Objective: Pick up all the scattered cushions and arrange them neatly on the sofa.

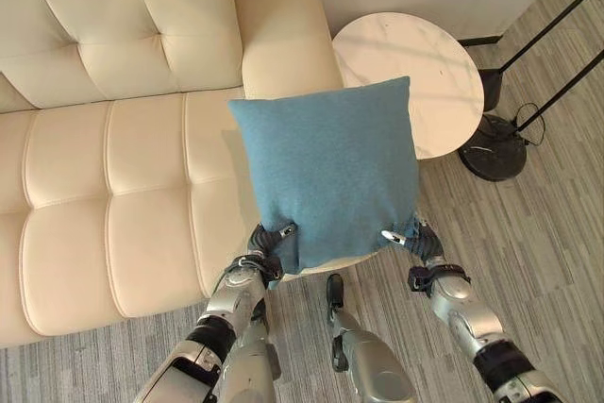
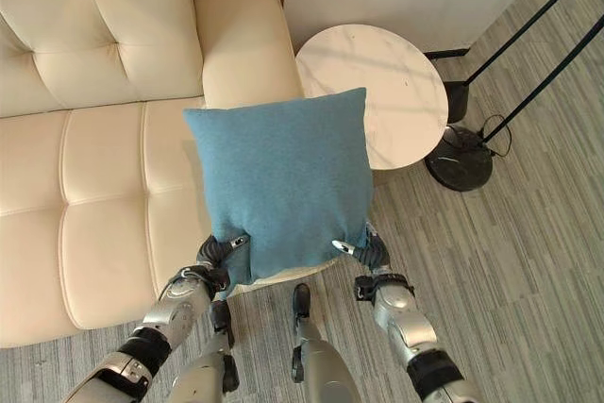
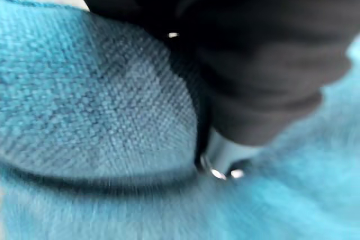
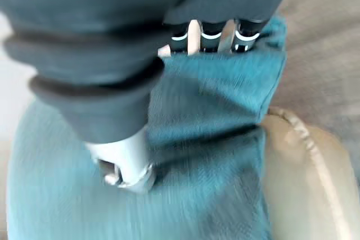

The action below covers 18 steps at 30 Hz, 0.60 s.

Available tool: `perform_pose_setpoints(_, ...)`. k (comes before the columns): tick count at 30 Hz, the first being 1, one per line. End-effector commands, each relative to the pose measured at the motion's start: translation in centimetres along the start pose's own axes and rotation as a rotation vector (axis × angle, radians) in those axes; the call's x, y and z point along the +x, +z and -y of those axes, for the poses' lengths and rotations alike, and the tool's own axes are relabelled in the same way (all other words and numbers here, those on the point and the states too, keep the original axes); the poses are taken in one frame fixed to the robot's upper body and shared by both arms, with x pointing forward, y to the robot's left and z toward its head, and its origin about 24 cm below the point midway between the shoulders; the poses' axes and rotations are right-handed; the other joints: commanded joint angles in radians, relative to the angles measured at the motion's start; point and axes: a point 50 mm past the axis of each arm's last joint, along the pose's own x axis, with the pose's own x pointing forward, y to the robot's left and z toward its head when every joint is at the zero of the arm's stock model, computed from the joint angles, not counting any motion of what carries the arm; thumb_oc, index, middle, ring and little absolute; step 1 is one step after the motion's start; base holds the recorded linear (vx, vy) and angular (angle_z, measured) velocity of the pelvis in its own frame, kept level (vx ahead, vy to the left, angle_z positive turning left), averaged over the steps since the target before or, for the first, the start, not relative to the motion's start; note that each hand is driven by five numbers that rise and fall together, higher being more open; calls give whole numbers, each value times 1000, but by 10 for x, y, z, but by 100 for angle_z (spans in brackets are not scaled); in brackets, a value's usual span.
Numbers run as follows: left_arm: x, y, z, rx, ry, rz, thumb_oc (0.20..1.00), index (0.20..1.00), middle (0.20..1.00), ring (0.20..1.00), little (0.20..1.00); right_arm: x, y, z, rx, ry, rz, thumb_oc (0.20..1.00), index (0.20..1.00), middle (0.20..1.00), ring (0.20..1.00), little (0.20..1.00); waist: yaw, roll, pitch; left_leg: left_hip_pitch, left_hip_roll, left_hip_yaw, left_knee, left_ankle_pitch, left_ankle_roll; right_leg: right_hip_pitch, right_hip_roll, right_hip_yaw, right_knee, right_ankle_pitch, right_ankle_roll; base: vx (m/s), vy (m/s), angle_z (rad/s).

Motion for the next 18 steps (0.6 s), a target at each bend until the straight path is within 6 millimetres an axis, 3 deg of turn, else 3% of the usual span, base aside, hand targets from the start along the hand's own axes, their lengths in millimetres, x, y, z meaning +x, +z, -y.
perform_pose_setpoints(1,0,4,82,-170,-330,21,200,200,200,200,200,-8,-18,-67,290,269,-61,200,200,200,200,200,15,0,10,12,26,-85,2,-68,-42,-6,-24,-11,97,-172,56,0,0,0)
perform_pose_setpoints(3,-6,2,94,-299,-372,14,200,200,200,200,200,-9,-22,-80,460,288,-81,200,200,200,200,200,24,8,26,17,25,-87,0,-69,-44,-2,-25,-16,98,-174,57,0,0,0)
perform_pose_setpoints(8,-14,7,103,-402,-430,40,200,200,200,200,200,-12,-10,-97,542,373,-36,200,200,200,200,200,34,19,31,30,21,-89,-2,-71,-46,9,-28,-19,98,-177,58,0,0,0)
perform_pose_setpoints(16,-26,0,90,-406,-425,39,200,200,200,200,200,-20,1,-98,555,429,21,200,200,200,200,200,38,28,-8,51,18,-89,-7,-82,-42,37,-36,-29,88,-180,60,14,21,3)
perform_pose_setpoints(18,-31,7,79,-347,-415,90,200,200,200,200,200,-25,13,-94,521,457,79,200,200,200,200,200,41,29,-28,65,14,-90,-7,-89,-39,55,-39,-31,83,-181,63,31,45,7)
